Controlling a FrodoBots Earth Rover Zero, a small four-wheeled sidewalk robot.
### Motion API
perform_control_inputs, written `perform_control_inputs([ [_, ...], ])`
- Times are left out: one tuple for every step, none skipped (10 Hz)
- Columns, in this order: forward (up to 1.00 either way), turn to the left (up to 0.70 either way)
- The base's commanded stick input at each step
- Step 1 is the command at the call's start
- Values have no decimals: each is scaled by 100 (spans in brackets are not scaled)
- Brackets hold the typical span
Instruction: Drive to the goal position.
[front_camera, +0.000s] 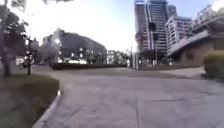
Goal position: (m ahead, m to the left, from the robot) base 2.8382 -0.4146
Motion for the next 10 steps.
perform_control_inputs([
  [70, -35],
  [70, -33],
  [70, -29],
  [70, -26],
  [70, -23],
  [70, -19],
  [70, -16],
  [70, -13],
  [70, -9],
  [70, -6],
])
